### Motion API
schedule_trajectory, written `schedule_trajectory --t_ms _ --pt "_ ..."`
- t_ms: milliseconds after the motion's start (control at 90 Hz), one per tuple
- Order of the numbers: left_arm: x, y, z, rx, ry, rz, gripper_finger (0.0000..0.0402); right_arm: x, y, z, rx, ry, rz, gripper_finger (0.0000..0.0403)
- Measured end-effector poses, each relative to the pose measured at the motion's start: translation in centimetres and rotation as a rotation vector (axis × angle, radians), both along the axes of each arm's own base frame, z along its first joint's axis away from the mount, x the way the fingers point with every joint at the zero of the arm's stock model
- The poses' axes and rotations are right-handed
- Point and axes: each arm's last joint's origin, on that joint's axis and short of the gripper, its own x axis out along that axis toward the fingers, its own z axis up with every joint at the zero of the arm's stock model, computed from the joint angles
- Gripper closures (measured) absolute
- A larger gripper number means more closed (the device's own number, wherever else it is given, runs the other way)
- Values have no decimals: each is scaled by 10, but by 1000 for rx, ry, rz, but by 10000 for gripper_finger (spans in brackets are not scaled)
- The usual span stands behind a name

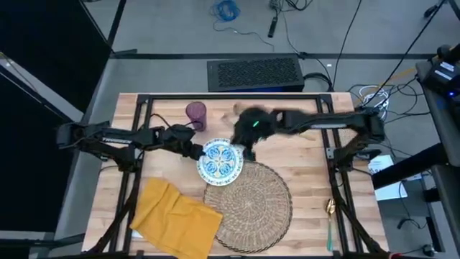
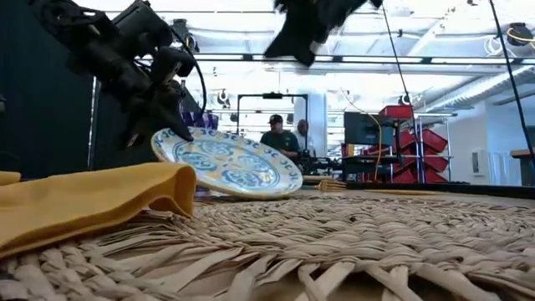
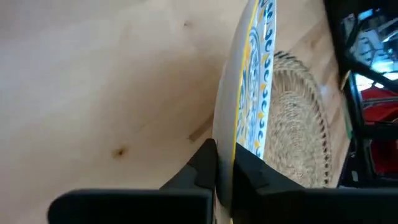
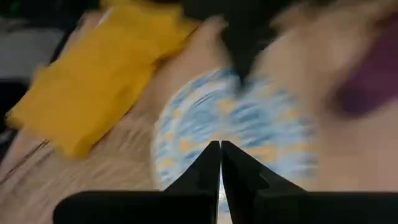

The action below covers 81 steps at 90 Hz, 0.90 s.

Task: Set table place
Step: Put the white plate on the brown placemat

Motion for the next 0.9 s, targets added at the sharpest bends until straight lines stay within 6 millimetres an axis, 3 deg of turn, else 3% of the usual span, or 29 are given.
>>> schedule_trajectory --t_ms 111,367,711,900 --pt "1 0 19 17 -97 -2 401 -32 -8 25 -16 -4 -77 403" --pt "-1 -13 42 -92 -205 -22 401 -83 -18 43 -24 99 -227 403" --pt "-3 -84 46 -249 -198 -93 401 -108 -12 49 2 161 -243 403" --pt "5 -125 30 -311 -184 -70 401 -128 -7 57 11 159 -250 403"
